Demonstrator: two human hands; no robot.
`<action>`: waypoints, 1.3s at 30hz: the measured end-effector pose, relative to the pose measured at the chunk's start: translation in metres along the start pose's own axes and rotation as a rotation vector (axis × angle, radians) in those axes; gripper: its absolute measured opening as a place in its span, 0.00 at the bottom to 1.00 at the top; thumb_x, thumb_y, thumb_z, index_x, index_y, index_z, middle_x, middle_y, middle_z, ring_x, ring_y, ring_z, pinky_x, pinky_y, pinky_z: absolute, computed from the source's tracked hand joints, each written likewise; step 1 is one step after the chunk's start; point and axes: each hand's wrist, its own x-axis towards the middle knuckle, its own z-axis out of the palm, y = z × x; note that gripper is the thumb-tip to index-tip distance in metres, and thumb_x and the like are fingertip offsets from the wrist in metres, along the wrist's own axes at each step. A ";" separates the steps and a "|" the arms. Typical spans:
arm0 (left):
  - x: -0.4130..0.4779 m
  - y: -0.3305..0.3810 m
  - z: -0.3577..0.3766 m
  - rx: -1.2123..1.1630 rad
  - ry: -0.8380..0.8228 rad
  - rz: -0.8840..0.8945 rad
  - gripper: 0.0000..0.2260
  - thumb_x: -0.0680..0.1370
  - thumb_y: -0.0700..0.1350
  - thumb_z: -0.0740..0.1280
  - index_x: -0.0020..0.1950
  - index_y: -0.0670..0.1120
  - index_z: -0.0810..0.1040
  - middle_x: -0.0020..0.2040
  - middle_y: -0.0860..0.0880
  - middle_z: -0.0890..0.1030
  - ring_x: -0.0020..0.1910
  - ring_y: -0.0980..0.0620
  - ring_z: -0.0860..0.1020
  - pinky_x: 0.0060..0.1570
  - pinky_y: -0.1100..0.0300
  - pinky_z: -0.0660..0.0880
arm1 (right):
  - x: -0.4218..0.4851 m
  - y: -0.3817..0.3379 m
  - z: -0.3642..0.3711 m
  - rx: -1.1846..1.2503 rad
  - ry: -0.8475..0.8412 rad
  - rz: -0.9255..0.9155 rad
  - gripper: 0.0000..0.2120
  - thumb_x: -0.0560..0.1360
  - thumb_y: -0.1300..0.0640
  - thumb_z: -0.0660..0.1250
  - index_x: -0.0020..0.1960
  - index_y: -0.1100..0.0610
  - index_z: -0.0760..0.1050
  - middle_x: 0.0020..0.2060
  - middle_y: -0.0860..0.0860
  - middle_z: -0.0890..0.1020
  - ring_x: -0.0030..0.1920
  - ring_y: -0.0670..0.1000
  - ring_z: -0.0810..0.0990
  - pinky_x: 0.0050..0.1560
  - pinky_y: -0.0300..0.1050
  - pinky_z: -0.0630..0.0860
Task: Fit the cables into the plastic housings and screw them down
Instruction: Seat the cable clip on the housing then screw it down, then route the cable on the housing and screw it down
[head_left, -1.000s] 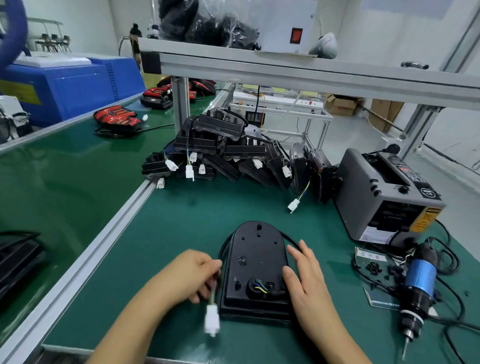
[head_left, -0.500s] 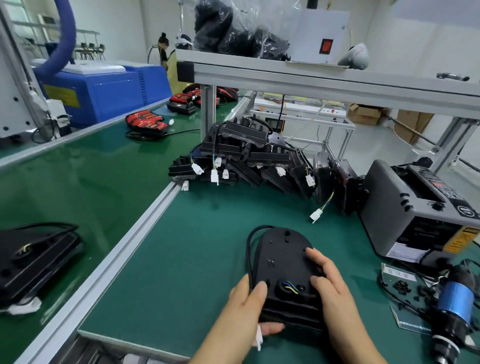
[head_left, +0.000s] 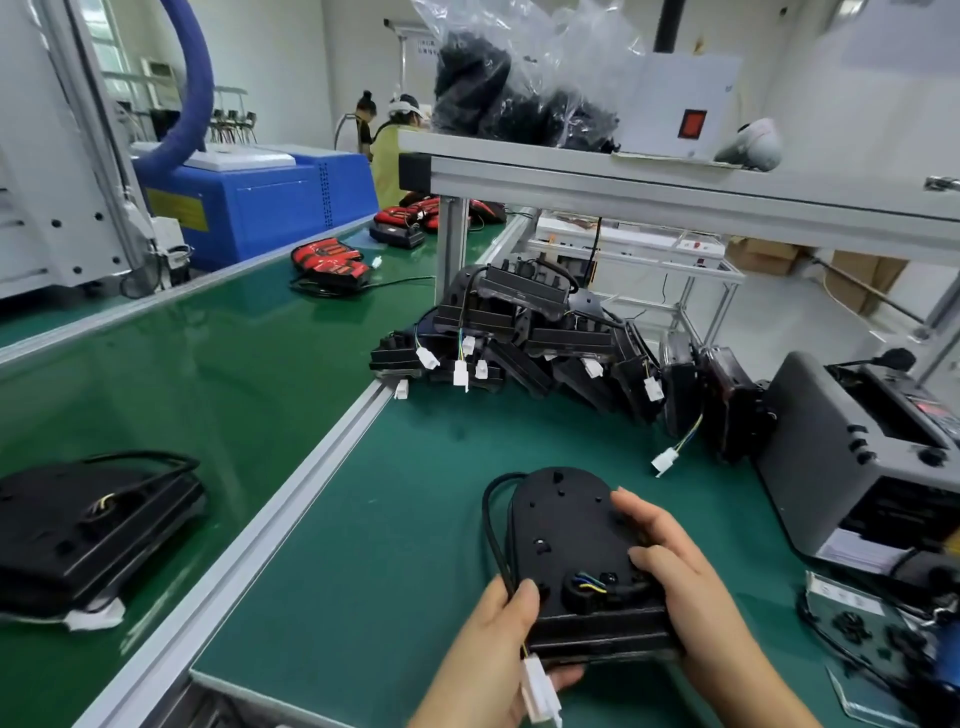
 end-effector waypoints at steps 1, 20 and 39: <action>-0.001 0.000 0.000 -0.031 0.008 0.008 0.10 0.81 0.43 0.60 0.62 0.49 0.75 0.57 0.44 0.81 0.51 0.42 0.81 0.41 0.48 0.81 | 0.001 0.001 0.000 0.027 0.002 0.005 0.24 0.76 0.68 0.56 0.57 0.43 0.79 0.64 0.43 0.76 0.64 0.46 0.75 0.59 0.47 0.71; 0.050 0.072 -0.055 -0.182 0.456 0.569 0.17 0.84 0.46 0.54 0.72 0.58 0.67 0.62 0.56 0.79 0.49 0.56 0.82 0.41 0.59 0.78 | 0.031 -0.017 0.088 -0.242 -0.279 0.042 0.19 0.79 0.50 0.61 0.67 0.37 0.64 0.62 0.31 0.69 0.60 0.29 0.68 0.61 0.29 0.60; 0.098 0.201 -0.155 -0.264 1.066 0.467 0.21 0.82 0.46 0.52 0.75 0.45 0.57 0.72 0.38 0.64 0.62 0.37 0.71 0.62 0.42 0.71 | 0.006 0.010 0.076 -0.222 -0.121 -0.018 0.12 0.75 0.68 0.66 0.54 0.56 0.80 0.56 0.51 0.81 0.54 0.39 0.77 0.45 0.23 0.70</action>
